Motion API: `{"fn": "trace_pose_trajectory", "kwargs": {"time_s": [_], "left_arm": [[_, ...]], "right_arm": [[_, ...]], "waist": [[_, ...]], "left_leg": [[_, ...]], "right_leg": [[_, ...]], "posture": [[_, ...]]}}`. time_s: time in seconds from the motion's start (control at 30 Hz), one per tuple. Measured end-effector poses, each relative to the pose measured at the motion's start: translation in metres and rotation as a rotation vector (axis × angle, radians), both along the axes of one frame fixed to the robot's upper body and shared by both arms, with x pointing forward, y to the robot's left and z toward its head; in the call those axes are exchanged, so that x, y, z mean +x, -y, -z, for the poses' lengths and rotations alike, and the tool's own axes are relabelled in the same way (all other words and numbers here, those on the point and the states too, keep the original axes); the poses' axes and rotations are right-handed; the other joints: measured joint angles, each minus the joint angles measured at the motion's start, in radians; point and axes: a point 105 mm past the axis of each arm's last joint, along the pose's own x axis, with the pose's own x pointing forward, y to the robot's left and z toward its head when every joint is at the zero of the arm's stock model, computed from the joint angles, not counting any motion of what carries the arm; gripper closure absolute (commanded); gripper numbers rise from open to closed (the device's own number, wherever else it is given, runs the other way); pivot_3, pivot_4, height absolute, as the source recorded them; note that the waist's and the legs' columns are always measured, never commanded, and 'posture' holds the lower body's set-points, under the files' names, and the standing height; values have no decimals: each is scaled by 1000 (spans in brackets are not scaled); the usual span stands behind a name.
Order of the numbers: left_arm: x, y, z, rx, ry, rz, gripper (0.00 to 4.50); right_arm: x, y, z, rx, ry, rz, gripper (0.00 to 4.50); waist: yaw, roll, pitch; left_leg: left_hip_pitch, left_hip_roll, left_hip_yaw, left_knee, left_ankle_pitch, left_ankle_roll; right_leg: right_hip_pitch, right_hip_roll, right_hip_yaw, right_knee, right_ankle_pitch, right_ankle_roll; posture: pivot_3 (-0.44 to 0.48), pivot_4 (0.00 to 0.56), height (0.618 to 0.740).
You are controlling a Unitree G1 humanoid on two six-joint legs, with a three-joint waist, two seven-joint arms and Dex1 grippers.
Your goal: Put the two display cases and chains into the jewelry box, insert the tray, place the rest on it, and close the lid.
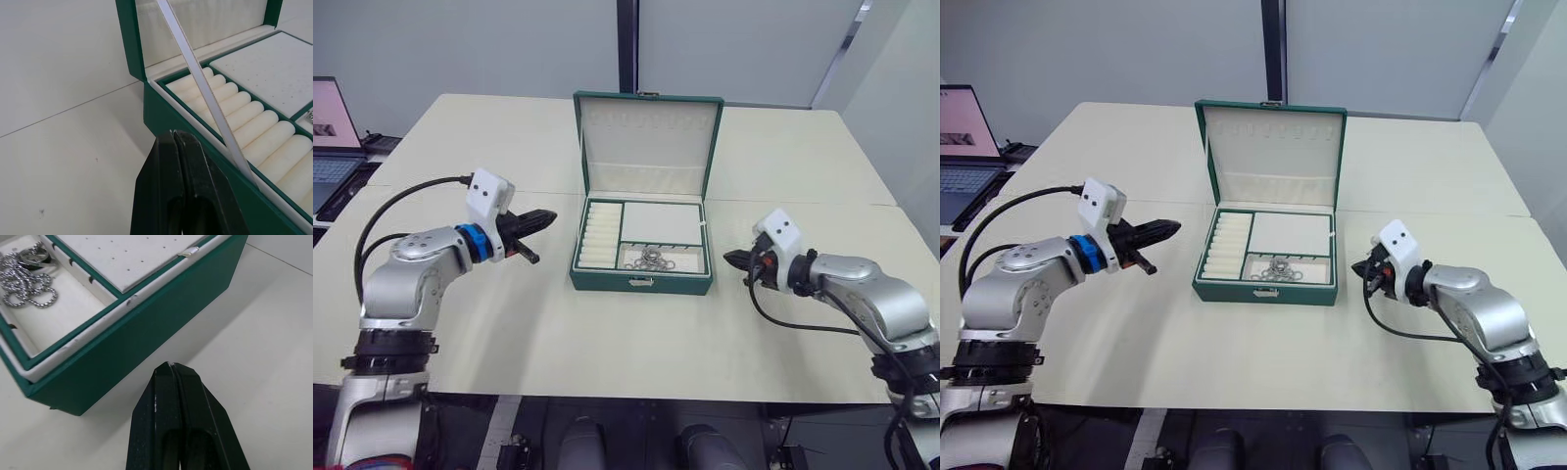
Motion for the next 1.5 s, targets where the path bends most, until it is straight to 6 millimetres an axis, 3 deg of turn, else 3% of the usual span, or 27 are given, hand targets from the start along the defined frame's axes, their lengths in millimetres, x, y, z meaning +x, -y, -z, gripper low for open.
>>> {"fn": "trace_pose_trajectory", "kwargs": {"time_s": [0.37,0.73,1.5], "left_arm": [[27,27,37,41,-77,61,4500],[28,28,43,63,-87,83,4500],[-17,29,56,106,-163,120,4500]], "right_arm": [[9,-19,11,0,-23,-50,4473],[10,-22,13,-13,-23,-47,4473],[-20,-29,17,-25,-69,-48,4473]], "waist": [[0,0,0],[0,0,0],[-1,0,0]], "left_leg": [[0,0,0,0,0,0],[0,0,0,0,0,0],[0,0,0,-1,0,0]], "right_leg": [[0,0,0,0,0,0],[1,0,-1,1,0,0],[1,0,0,0,0,0]], "posture": [[0,150,740],[0,150,740],[0,150,740]]}}
